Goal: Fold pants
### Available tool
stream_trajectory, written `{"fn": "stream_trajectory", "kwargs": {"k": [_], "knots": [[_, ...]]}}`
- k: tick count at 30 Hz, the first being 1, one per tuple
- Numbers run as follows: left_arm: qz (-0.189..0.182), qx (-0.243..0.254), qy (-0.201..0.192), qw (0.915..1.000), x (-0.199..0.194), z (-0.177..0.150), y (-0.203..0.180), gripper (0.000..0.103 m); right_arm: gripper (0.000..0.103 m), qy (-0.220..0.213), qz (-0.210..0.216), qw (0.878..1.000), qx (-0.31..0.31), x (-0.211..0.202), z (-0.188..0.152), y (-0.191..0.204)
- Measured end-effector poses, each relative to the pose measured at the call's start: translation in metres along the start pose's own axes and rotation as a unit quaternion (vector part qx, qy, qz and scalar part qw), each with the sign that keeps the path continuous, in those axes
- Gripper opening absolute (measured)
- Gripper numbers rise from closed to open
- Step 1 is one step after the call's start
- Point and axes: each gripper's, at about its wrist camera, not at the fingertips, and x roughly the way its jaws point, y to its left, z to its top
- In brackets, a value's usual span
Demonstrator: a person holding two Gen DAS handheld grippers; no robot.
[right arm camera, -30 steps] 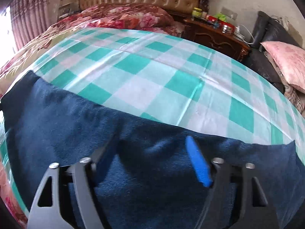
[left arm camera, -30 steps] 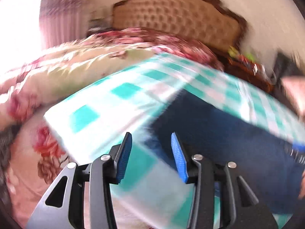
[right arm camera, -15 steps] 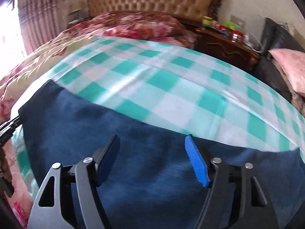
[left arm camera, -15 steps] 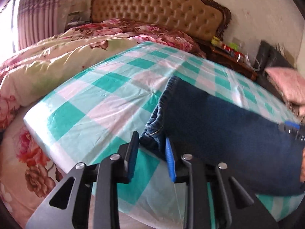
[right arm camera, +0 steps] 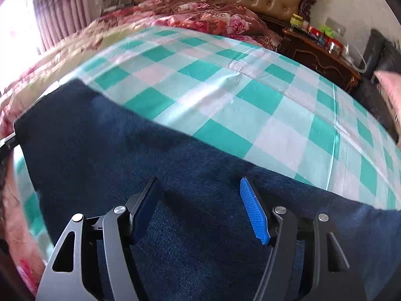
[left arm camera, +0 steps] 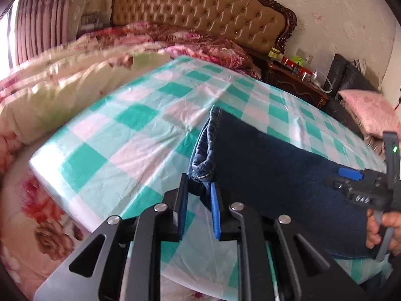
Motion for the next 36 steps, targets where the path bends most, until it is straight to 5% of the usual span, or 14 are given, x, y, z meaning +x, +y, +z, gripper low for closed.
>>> {"fn": "stream_trajectory", "kwargs": {"k": [4, 7, 9, 13, 17, 20, 23, 24, 26, 28, 32, 34, 36], "knots": [[0.071, 0.084, -0.029, 0.9935, -0.027, 0.011, -0.043, 0.016, 0.066, 0.001, 0.025, 0.997, 0.069, -0.020, 0.001, -0.036], [0.129, 0.180, -0.063, 0.9731, -0.053, 0.013, -0.100, 0.016, 0.067, 0.020, 0.085, 0.985, 0.149, -0.033, -0.008, -0.078], [0.157, 0.243, -0.085, 0.9533, -0.065, 0.008, -0.143, 0.016, 0.067, 0.026, 0.117, 0.972, 0.203, -0.044, -0.021, -0.111], [0.165, 0.369, -0.129, 0.9055, -0.081, -0.029, -0.243, 0.016, 0.069, 0.018, 0.116, 0.952, 0.282, -0.071, -0.054, -0.171], [0.131, 0.482, -0.146, 0.8540, -0.070, -0.113, -0.341, 0.016, 0.069, 0.006, 0.096, 0.938, 0.333, -0.097, -0.095, -0.221], [0.123, 0.539, -0.144, 0.8210, -0.052, -0.169, -0.377, 0.019, 0.069, 0.008, 0.099, 0.929, 0.356, -0.105, -0.122, -0.243], [0.162, 0.574, -0.159, 0.7871, -0.037, -0.203, -0.387, 0.034, 0.069, 0.012, 0.108, 0.927, 0.358, -0.107, -0.135, -0.251], [0.172, 0.567, -0.167, 0.7878, -0.038, -0.204, -0.386, 0.038, 0.069, 0.012, 0.112, 0.927, 0.358, -0.106, -0.136, -0.252], [0.172, 0.542, -0.155, 0.8081, -0.041, -0.193, -0.378, 0.048, 0.069, 0.014, 0.122, 0.928, 0.353, -0.105, -0.137, -0.251], [0.165, 0.530, -0.149, 0.8183, -0.042, -0.184, -0.374, 0.055, 0.069, 0.018, 0.131, 0.927, 0.351, -0.101, -0.135, -0.247], [0.090, 0.503, -0.097, 0.8542, -0.040, -0.164, -0.366, 0.055, 0.069, 0.034, 0.160, 0.925, 0.343, -0.094, -0.130, -0.235], [0.058, 0.502, -0.081, 0.8591, -0.036, -0.160, -0.366, 0.045, 0.069, 0.045, 0.181, 0.920, 0.345, -0.091, -0.129, -0.229], [0.038, 0.507, -0.077, 0.8576, -0.036, -0.164, -0.369, 0.019, 0.070, 0.057, 0.193, 0.914, 0.351, -0.088, -0.126, -0.226]]}}
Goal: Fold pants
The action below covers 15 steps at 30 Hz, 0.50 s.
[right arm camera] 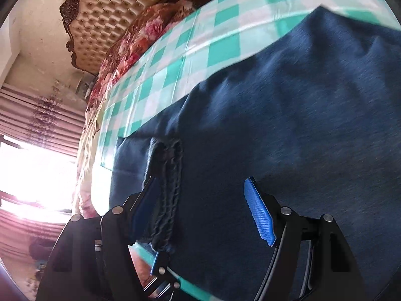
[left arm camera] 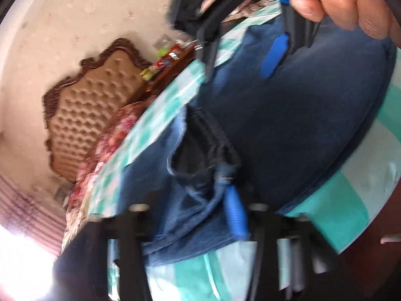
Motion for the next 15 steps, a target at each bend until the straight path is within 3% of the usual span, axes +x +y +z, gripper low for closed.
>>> {"fn": "stream_trajectory", "kwargs": {"k": [3, 6, 11, 15], "knots": [[-0.007, -0.027, -0.025, 0.9993, -0.008, -0.001, 0.008, 0.016, 0.071, 0.020, 0.021, 0.999, 0.029, 0.003, 0.002, -0.001], [-0.021, -0.076, -0.042, 0.9960, -0.013, 0.000, 0.028, 0.016, 0.079, 0.045, 0.060, 0.995, 0.065, 0.010, 0.005, 0.001], [-0.041, -0.106, -0.060, 0.9917, -0.024, -0.001, 0.047, 0.015, 0.079, 0.095, 0.101, 0.986, 0.094, 0.036, 0.007, 0.019], [-0.044, -0.115, -0.068, 0.9901, -0.028, -0.001, 0.052, 0.015, 0.079, 0.102, 0.090, 0.988, 0.070, 0.052, 0.015, 0.043]]}}
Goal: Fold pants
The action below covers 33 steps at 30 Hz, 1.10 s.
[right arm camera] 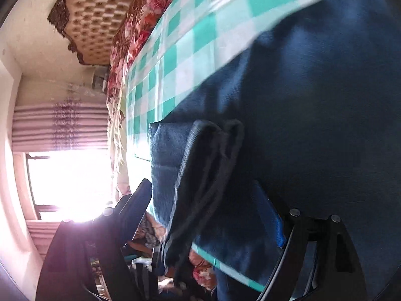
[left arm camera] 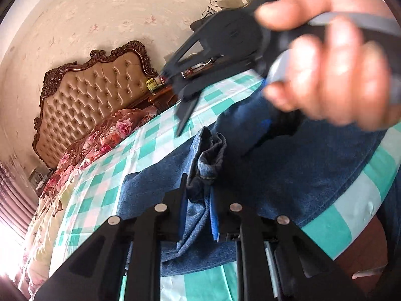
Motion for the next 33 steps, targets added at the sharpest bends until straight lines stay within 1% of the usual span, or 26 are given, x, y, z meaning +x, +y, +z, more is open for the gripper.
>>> {"fn": "stream_trajectory", "kwargs": {"k": [2, 3, 4, 5, 6, 8, 9, 11, 12, 14, 16, 17, 19, 21, 23, 24, 25, 26, 27, 28, 29, 30, 31, 33], "knots": [[-0.002, -0.001, -0.003, 1.0000, -0.002, 0.000, 0.001, 0.015, 0.079, -0.003, -0.017, 1.000, -0.013, 0.014, 0.009, 0.011], [-0.002, -0.001, -0.004, 1.0000, -0.005, -0.001, -0.001, 0.015, 0.070, -0.009, -0.032, 0.999, -0.028, 0.019, 0.013, 0.018], [-0.002, 0.000, -0.005, 1.0000, -0.005, -0.001, -0.001, 0.014, 0.050, -0.013, -0.049, 0.998, -0.044, 0.022, 0.014, 0.022], [0.001, 0.005, -0.005, 1.0000, -0.006, 0.000, -0.004, 0.014, 0.042, -0.019, -0.067, 0.996, -0.059, 0.025, 0.015, 0.026], [0.004, 0.012, -0.007, 0.9999, -0.008, 0.001, -0.007, 0.014, 0.015, -0.030, -0.082, 0.993, -0.078, 0.024, 0.015, 0.031], [0.006, 0.021, -0.012, 0.9997, -0.004, 0.008, -0.016, 0.013, 0.014, -0.042, -0.082, 0.991, -0.098, 0.013, 0.014, 0.034], [0.003, 0.023, -0.016, 0.9996, -0.006, 0.012, -0.021, 0.013, 0.013, -0.057, -0.084, 0.989, -0.110, -0.001, 0.013, 0.034], [-0.011, 0.035, -0.030, 0.9989, -0.010, 0.024, -0.041, 0.013, 0.013, -0.075, -0.092, 0.985, -0.122, -0.023, 0.011, 0.029], [-0.019, 0.044, -0.037, 0.9981, -0.011, 0.030, -0.054, 0.013, 0.013, -0.088, -0.104, 0.982, -0.127, -0.040, 0.009, 0.021], [-0.039, 0.062, -0.048, 0.9961, -0.009, 0.042, -0.082, 0.013, 0.013, -0.101, -0.119, 0.980, -0.126, -0.062, 0.009, 0.004], [-0.055, 0.082, -0.047, 0.9940, -0.003, 0.048, -0.111, 0.013, 0.013, -0.111, -0.135, 0.978, -0.113, -0.082, 0.011, -0.023], [-0.066, 0.092, -0.042, 0.9927, 0.003, 0.050, -0.129, 0.013, 0.013, -0.109, -0.142, 0.978, -0.102, -0.087, 0.012, -0.039], [-0.079, 0.107, -0.028, 0.9908, 0.011, 0.050, -0.154, 0.013, 0.013, -0.090, -0.139, 0.981, -0.102, -0.085, 0.016, -0.062], [-0.073, 0.118, -0.016, 0.9901, 0.015, 0.050, -0.169, 0.013, 0.013, -0.088, -0.135, 0.980, -0.113, -0.082, 0.015, -0.068], [-0.067, 0.123, -0.012, 0.9901, 0.017, 0.049, -0.173, 0.018, 0.018, -0.084, -0.130, 0.981, -0.115, -0.084, 0.017, -0.069], [-0.066, 0.123, -0.010, 0.9901, 0.017, 0.049, -0.174, 0.021, 0.023, -0.082, -0.125, 0.982, -0.117, -0.084, 0.018, -0.070], [-0.064, 0.124, -0.007, 0.9902, 0.018, 0.050, -0.176, 0.021, 0.030, -0.084, -0.120, 0.982, -0.119, -0.086, 0.017, -0.069], [-0.062, 0.126, -0.007, 0.9901, 0.017, 0.049, -0.179, 0.021, 0.031, -0.087, -0.119, 0.982, -0.121, -0.086, 0.018, -0.067], [-0.058, 0.130, -0.006, 0.9898, 0.016, 0.049, -0.181, 0.014, 0.031, -0.094, -0.126, 0.980, -0.123, -0.086, 0.019, -0.067], [-0.052, 0.134, -0.008, 0.9895, 0.016, 0.048, -0.183, 0.013, 0.030, -0.100, -0.129, 0.979, -0.122, -0.087, 0.019, -0.062], [-0.045, 0.138, -0.014, 0.9894, 0.014, 0.048, -0.181, 0.012, 0.026, -0.103, -0.126, 0.979, -0.124, -0.089, 0.018, -0.059], [-0.040, 0.137, -0.017, 0.9896, 0.012, 0.049, -0.181, 0.012, 0.016, -0.107, -0.123, 0.978, -0.131, -0.094, 0.016, -0.059], [-0.039, 0.136, -0.020, 0.9897, 0.009, 0.050, -0.182, 0.012, 0.016, -0.116, -0.127, 0.976, -0.136, -0.098, 0.014, -0.055], [-0.037, 0.142, -0.028, 0.9888, 0.004, 0.052, -0.187, 0.012, 0.016, -0.121, -0.125, 0.975, -0.138, -0.105, 0.013, -0.054]]}}
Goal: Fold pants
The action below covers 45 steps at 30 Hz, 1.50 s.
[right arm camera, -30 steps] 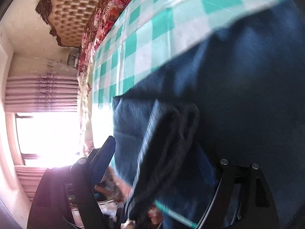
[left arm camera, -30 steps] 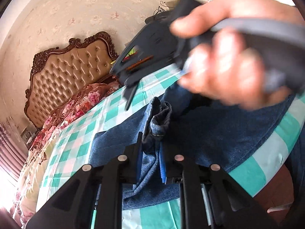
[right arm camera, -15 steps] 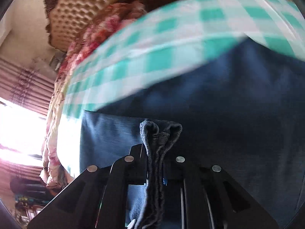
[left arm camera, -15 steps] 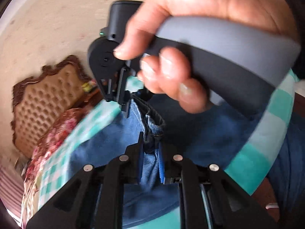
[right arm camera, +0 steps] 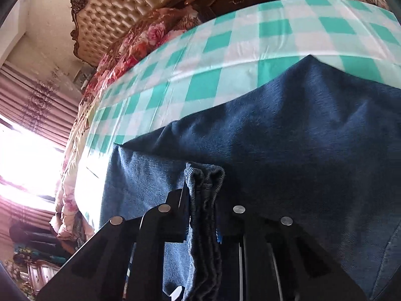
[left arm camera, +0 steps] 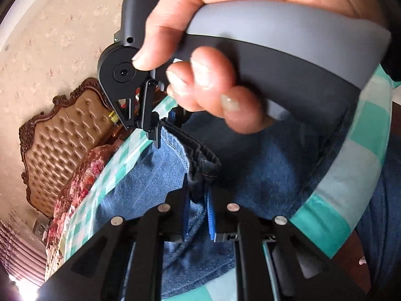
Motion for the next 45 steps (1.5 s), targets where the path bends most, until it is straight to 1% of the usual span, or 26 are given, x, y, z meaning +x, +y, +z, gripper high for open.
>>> {"fn": "stream_trajectory", "kwargs": {"k": [9, 10, 11, 12, 13, 15, 17, 19, 20, 22, 24, 25, 26, 28, 29, 31, 32, 33, 35, 36, 37, 39, 40, 42, 44, 45], "knots": [[-0.034, 0.004, 0.003, 0.9994, 0.002, -0.005, -0.020, 0.012, 0.016, -0.012, -0.028, 1.000, 0.005, -0.002, -0.009, -0.021], [-0.034, -0.006, -0.004, 0.9994, 0.000, -0.006, -0.017, 0.020, 0.026, -0.017, -0.045, 0.999, 0.007, -0.004, -0.010, -0.024], [-0.039, -0.016, -0.004, 0.9991, -0.002, -0.006, -0.013, 0.026, 0.027, -0.035, -0.066, 0.997, 0.012, -0.009, -0.012, -0.025], [-0.050, -0.038, -0.009, 0.9980, -0.007, -0.007, -0.005, 0.048, 0.037, -0.046, -0.077, 0.996, 0.013, -0.014, -0.013, -0.027], [-0.058, -0.066, -0.021, 0.9959, -0.015, -0.008, 0.006, 0.056, 0.039, -0.075, -0.109, 0.991, 0.012, -0.026, -0.016, -0.023], [-0.073, -0.152, -0.038, 0.9850, -0.035, -0.020, 0.043, 0.055, 0.039, -0.134, -0.163, 0.977, -0.001, -0.049, -0.025, -0.008], [-0.067, -0.227, -0.043, 0.9707, -0.047, -0.040, 0.078, 0.044, 0.039, -0.166, -0.177, 0.969, -0.041, -0.060, -0.037, 0.017], [-0.048, -0.293, -0.029, 0.9546, -0.049, -0.068, 0.110, 0.020, 0.039, -0.178, -0.186, 0.961, -0.105, -0.056, -0.053, 0.049], [-0.025, -0.324, -0.010, 0.9457, -0.046, -0.088, 0.126, 0.017, 0.039, -0.177, -0.194, 0.956, -0.133, -0.049, -0.060, 0.062], [-0.031, -0.368, 0.036, 0.9288, -0.030, -0.128, 0.150, 0.012, 0.040, -0.163, -0.209, 0.947, -0.182, -0.025, -0.072, 0.086], [-0.005, -0.396, 0.072, 0.9152, -0.025, -0.162, 0.164, 0.010, 0.040, -0.138, -0.222, 0.945, -0.196, -0.003, -0.080, 0.091], [0.004, -0.412, 0.080, 0.9075, -0.025, -0.176, 0.175, 0.001, 0.040, -0.126, -0.233, 0.944, -0.196, 0.007, -0.083, 0.088], [0.004, -0.426, 0.082, 0.9011, -0.025, -0.187, 0.186, 0.002, 0.039, -0.121, -0.248, 0.941, -0.194, 0.013, -0.086, 0.084], [0.061, -0.409, 0.107, 0.9042, -0.026, -0.195, 0.201, 0.002, 0.038, -0.097, -0.285, 0.936, -0.183, 0.027, -0.084, 0.067], [0.056, -0.412, 0.098, 0.9040, -0.026, -0.195, 0.211, 0.002, 0.038, -0.101, -0.273, 0.940, -0.178, 0.025, -0.086, 0.060], [0.037, -0.414, 0.068, 0.9071, -0.021, -0.185, 0.231, 0.003, 0.038, -0.102, -0.277, 0.936, -0.190, 0.026, -0.088, 0.060], [0.008, -0.388, 0.058, 0.9198, -0.011, -0.167, 0.238, 0.006, 0.038, -0.102, -0.282, 0.934, -0.195, 0.026, -0.091, 0.062], [-0.023, -0.362, 0.059, 0.9301, 0.002, -0.152, 0.240, 0.017, 0.038, -0.102, -0.284, 0.933, -0.197, 0.027, -0.091, 0.061], [-0.081, -0.328, 0.045, 0.9401, 0.030, -0.125, 0.246, 0.022, 0.039, -0.099, -0.277, 0.936, -0.191, 0.026, -0.088, 0.059], [-0.118, -0.331, 0.047, 0.9351, 0.052, -0.118, 0.254, 0.022, 0.039, -0.097, -0.273, 0.938, -0.192, 0.026, -0.087, 0.058], [-0.139, -0.327, 0.079, 0.9315, 0.080, -0.116, 0.261, 0.022, 0.039, -0.094, -0.272, 0.937, -0.197, 0.026, -0.087, 0.057], [-0.095, -0.314, 0.121, 0.9370, 0.111, -0.112, 0.264, 0.019, 0.039, -0.091, -0.270, 0.938, -0.199, 0.026, -0.084, 0.058], [-0.093, -0.326, 0.137, 0.9307, 0.125, -0.118, 0.276, 0.019, 0.039, -0.089, -0.266, 0.940, -0.196, 0.025, -0.083, 0.058], [-0.042, -0.370, 0.167, 0.9129, 0.134, -0.137, 0.305, 0.016, 0.040, -0.082, -0.248, 0.948, -0.182, 0.020, -0.080, 0.055], [-0.049, -0.395, 0.134, 0.9077, 0.107, -0.145, 0.314, 0.016, 0.046, -0.091, -0.196, 0.966, -0.140, -0.002, -0.074, 0.046], [-0.056, -0.396, 0.108, 0.9104, 0.090, -0.143, 0.311, 0.018, 0.059, -0.101, -0.174, 0.972, -0.118, -0.015, -0.070, 0.040]]}}
